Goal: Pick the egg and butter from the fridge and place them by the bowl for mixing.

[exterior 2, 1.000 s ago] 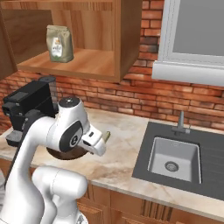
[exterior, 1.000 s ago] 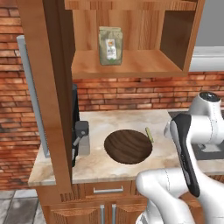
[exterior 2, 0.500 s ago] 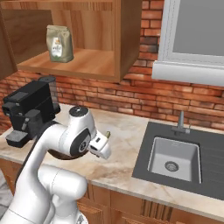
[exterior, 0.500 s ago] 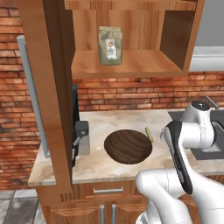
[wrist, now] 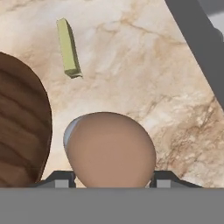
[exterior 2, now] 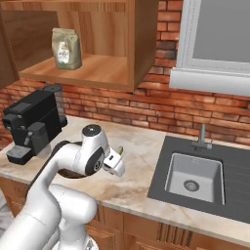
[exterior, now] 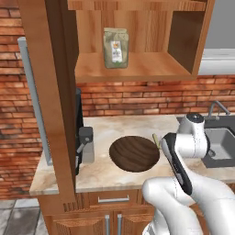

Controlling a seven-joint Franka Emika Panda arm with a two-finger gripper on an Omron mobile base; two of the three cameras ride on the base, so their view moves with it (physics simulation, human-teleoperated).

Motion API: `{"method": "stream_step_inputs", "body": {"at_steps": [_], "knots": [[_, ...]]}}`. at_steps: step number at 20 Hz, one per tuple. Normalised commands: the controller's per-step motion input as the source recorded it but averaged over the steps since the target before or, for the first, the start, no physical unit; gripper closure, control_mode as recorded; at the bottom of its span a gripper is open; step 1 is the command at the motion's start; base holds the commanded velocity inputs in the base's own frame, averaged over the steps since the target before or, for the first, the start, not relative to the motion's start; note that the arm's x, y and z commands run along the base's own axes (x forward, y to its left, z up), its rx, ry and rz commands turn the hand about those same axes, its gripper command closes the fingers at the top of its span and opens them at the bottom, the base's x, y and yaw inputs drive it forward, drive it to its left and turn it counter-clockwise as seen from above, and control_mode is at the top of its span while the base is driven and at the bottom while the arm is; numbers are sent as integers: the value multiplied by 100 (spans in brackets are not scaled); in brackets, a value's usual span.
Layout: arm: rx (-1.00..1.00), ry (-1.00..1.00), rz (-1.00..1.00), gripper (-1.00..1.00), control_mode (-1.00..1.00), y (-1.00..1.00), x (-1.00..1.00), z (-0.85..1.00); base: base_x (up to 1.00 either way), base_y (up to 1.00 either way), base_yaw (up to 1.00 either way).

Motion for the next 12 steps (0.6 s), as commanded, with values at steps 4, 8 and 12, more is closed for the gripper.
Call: {"method": "stream_step_inputs", "body": {"at_steps": [4,8,12], "knots": [[0,16,0,100,-100,-1,40,-43,0,0,0],[0,14,0,100,-100,-10,28,-38,0,0,0],[1,9,0,100,-100,-14,36,-21,0,0,0]]}}
